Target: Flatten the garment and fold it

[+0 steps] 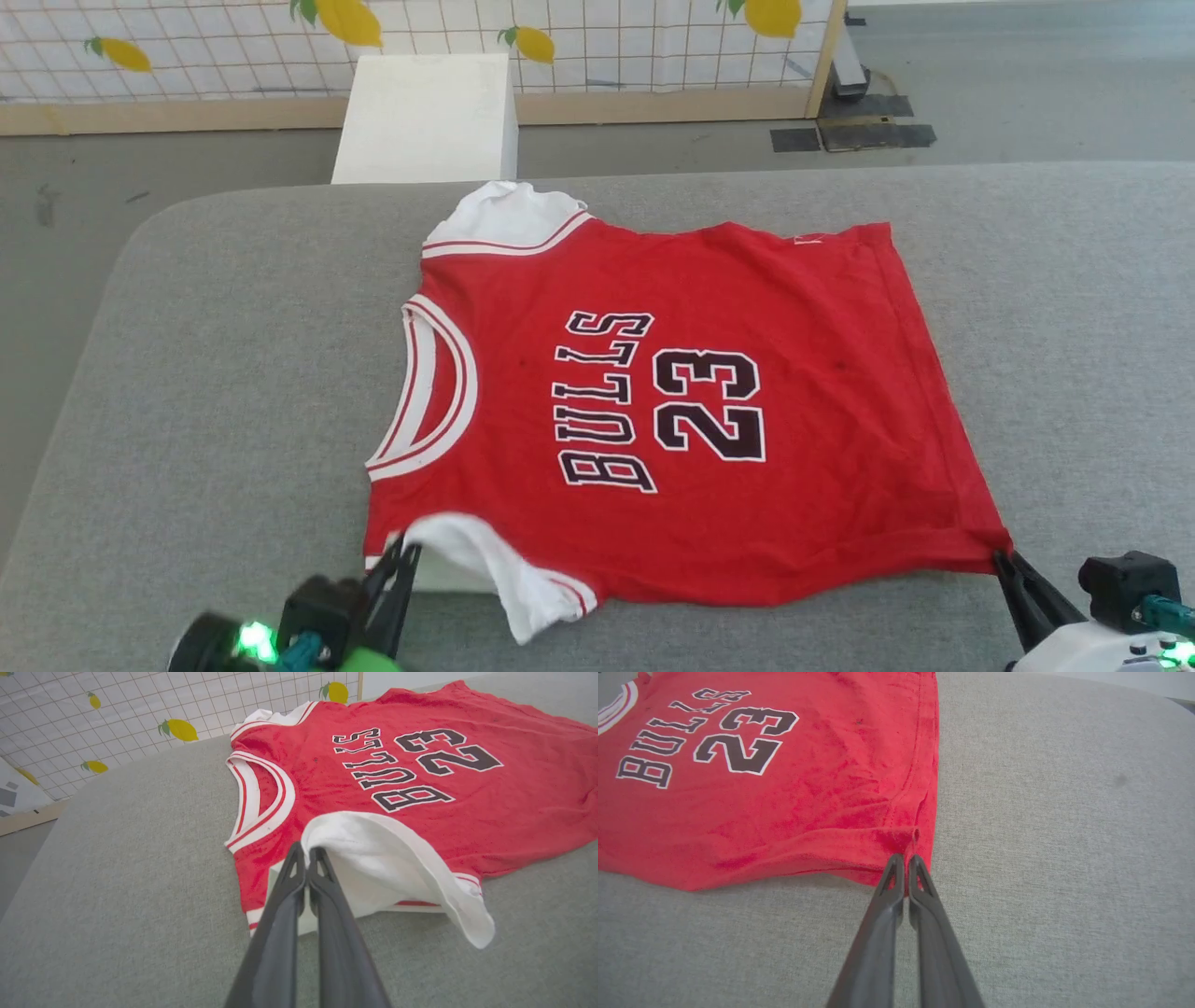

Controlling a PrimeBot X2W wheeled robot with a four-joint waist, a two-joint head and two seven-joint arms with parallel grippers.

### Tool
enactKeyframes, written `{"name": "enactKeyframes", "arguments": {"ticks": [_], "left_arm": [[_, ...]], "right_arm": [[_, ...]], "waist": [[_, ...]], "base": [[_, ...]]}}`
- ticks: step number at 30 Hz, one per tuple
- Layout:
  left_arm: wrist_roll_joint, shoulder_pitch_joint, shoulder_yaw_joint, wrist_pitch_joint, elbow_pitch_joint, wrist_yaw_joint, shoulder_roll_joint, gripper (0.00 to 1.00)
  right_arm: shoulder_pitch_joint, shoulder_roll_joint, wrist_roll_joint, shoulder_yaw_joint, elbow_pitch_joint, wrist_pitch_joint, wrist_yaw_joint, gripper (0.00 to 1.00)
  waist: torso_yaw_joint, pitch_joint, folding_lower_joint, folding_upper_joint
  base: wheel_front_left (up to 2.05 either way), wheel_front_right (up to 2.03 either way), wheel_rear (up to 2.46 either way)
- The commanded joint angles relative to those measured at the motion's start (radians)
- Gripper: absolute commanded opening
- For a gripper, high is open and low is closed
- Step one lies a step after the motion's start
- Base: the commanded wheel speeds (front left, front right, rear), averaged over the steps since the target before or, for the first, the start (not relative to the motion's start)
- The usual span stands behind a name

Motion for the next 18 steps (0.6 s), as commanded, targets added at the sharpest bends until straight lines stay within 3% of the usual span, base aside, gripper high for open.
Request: {"name": "enactKeyframes", "arguments": {"ticks": [1, 7, 18], "left_arm": [[0.018, -0.048, -0.003, -0.032, 0.017, 0.007, -0.01, 0.0], [0.062, -0.21, -0.014, -0.061, 0.056, -0.021, -0.009, 0.0], [0.032, -0.515, -0.016, 0.072, 0.13, -0.133, 0.029, 0.0]], "right_arm": [[-0.012, 0.001, -0.009, 0.005, -0.002, -0.019, -0.002, 0.0], [-0.09, -0.017, -0.015, 0.023, 0.004, -0.013, -0.002, 0.0], [-0.328, -0.085, 0.019, 0.077, 0.087, 0.088, -0.002, 0.0]], "waist": [[-0.005, 0.002, 0.0001, -0.0001], [-0.018, 0.027, 0.0001, -0.0001], [-0.037, 0.14, 0.0001, -0.0001]], "base": [[0.0, 0.0, 0.0], [0.0, 0.0, 0.0], [0.0, 0.0, 0.0]]}}
